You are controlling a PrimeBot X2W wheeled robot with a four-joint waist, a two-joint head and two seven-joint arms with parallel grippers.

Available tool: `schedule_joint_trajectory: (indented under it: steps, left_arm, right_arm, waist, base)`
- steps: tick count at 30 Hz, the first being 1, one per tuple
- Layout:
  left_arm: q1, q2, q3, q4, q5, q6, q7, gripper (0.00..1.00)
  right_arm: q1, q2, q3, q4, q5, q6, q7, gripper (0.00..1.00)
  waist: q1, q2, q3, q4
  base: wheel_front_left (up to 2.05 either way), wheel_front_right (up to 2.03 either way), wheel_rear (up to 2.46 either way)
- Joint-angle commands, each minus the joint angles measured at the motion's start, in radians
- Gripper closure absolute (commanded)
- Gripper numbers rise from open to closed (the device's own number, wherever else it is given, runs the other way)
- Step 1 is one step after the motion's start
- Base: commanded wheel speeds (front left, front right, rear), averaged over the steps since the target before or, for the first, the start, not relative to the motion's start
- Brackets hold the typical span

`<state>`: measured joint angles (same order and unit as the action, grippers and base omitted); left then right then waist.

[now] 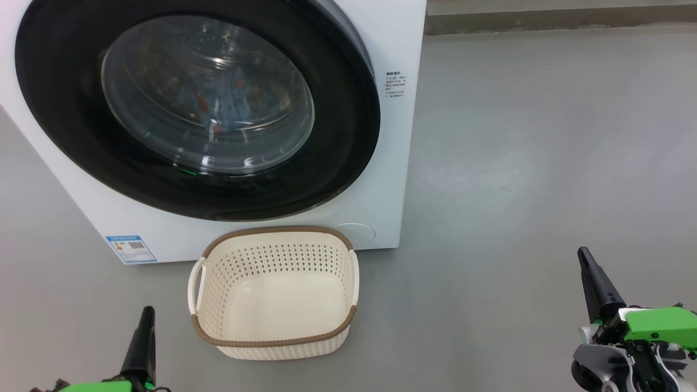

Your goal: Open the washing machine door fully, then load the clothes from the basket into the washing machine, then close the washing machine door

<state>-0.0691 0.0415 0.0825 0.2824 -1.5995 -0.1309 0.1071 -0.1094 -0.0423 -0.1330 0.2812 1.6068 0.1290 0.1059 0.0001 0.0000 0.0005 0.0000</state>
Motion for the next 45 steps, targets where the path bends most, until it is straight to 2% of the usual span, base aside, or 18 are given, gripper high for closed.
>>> schedule_joint_trajectory:
  steps: [1, 45]
  left_arm:
    - [-0.046, 0.009, 0.033, -0.031, -0.008, 0.0, 0.007, 1.0]
    - [-0.046, 0.009, 0.033, -0.031, -0.008, 0.0, 0.007, 1.0]
  right_arm:
    - [-0.006, -0.009, 0.018, -0.031, 0.001, 0.002, 0.008, 1.0]
    - [-0.006, -0.008, 0.018, -0.031, 0.001, 0.002, 0.008, 1.0]
  waist:
    - [0.0, 0.0, 0.0, 0.0]
    - [0.0, 0.0, 0.0, 0.0]
  base:
    - [0.0, 0.0, 0.0]
    - [0.0, 0.0, 0.0]
